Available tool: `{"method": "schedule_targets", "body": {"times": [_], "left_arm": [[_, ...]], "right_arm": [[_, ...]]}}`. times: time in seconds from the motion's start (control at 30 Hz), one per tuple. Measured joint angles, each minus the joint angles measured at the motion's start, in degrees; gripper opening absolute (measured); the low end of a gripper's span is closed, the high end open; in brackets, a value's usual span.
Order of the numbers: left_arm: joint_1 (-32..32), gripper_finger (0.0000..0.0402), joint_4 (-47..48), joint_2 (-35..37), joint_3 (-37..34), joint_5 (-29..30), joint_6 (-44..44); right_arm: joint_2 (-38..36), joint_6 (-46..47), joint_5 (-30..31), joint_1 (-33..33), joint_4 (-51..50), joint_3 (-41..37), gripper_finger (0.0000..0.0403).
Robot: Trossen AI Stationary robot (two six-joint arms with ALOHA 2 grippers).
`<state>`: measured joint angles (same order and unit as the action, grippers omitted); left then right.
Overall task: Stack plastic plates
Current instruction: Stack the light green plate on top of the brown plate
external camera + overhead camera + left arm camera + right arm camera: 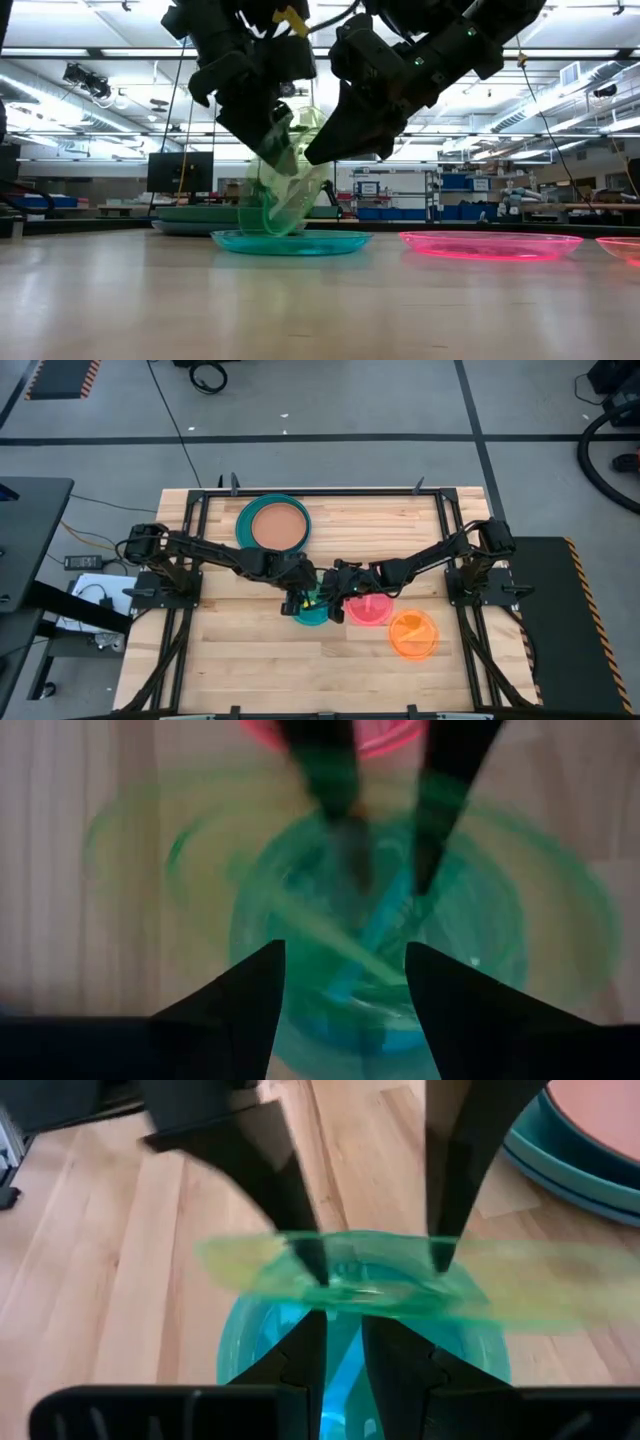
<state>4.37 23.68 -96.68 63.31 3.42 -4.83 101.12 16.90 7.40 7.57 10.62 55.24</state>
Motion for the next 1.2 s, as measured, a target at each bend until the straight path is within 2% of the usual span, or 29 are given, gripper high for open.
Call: {"method": "schedule_targets", "body": {"times": [0.17, 0.4, 0.6, 1.0, 1.2], "left_arm": [[0.2, 0.0217, -2.7, 0.9, 0.1, -0.1, -1.7], [-2.6, 0.0217, -2.4, 3.0, 0.0, 1.4, -4.3], [-5.0, 0.0217, -1.4, 5.8, -0.1, 1.6, -6.0], [-9.3, 0.0217, 0.0, 11.0, -0.1, 2.1, -7.1], [-11.3, 0.0217, 1.6, 13.4, 0.0, 2.1, -7.5]], "right_arm": [[0.0, -0.8, 0.6, 0.0, 0.5, 0.0, 0.0079], [-0.3, -5.5, 3.1, -1.2, -0.1, 1.4, 0.0079], [-1.1, -9.8, 3.9, -3.0, -7.4, 6.4, 0.0079], [-2.8, -15.5, 3.4, -7.4, -9.9, 10.1, 0.0079], [-2.7, -18.6, 0.3, -10.0, -11.2, 13.7, 0.0079]]}}
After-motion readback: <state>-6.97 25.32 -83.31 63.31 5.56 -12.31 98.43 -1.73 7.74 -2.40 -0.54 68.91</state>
